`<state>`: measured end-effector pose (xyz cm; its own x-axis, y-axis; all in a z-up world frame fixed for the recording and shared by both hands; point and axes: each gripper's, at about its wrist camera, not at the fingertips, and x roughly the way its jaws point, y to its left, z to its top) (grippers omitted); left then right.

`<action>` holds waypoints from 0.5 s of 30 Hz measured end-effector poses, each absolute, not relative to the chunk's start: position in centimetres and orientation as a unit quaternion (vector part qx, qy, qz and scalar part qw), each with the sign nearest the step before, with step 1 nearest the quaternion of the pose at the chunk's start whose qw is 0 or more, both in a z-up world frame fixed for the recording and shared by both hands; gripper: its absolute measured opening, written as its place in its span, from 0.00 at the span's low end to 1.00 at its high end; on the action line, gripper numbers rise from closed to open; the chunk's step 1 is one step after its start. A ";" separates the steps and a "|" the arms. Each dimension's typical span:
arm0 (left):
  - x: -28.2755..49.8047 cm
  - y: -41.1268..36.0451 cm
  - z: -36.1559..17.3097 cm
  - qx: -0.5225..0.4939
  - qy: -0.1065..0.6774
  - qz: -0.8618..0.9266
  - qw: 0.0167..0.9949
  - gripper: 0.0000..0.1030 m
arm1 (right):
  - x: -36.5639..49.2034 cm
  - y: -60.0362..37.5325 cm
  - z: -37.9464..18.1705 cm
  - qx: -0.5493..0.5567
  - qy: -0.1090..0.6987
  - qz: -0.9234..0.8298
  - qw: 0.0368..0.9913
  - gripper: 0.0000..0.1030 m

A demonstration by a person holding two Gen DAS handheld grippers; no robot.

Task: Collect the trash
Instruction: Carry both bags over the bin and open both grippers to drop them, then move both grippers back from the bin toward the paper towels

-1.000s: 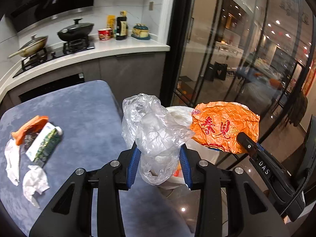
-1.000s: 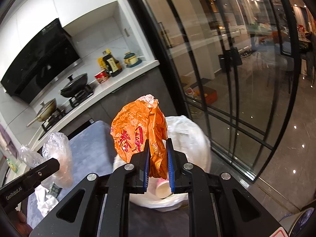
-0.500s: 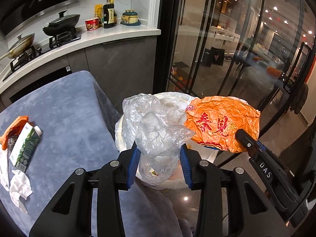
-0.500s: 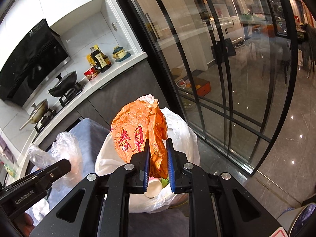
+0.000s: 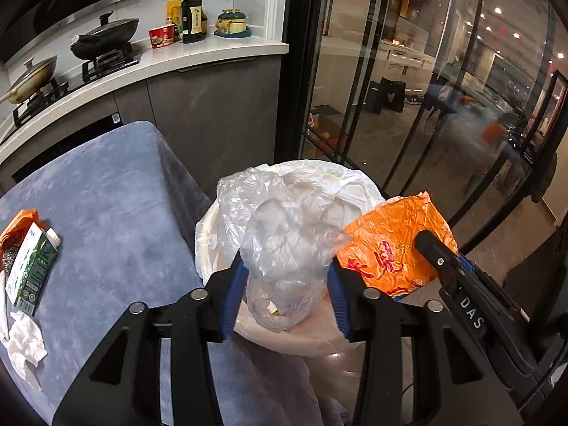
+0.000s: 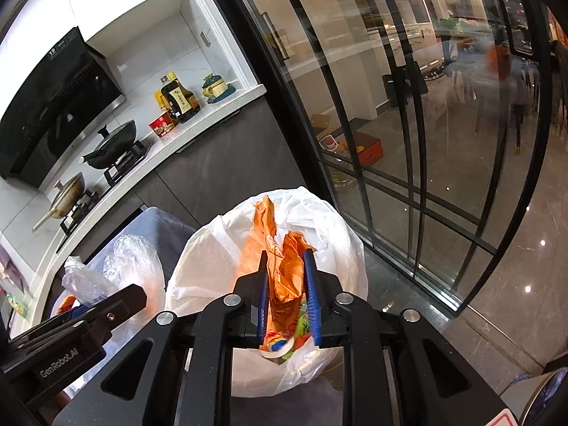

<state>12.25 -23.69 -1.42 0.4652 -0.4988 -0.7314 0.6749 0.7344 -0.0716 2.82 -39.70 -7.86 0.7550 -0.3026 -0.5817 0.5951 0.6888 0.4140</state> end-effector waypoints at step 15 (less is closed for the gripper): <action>12.7 -23.2 -0.9 0.108 0.371 -0.338 0.858 0.72 | 2.9 -38.7 -6.9 0.291 0.227 -0.255 0.894 0.41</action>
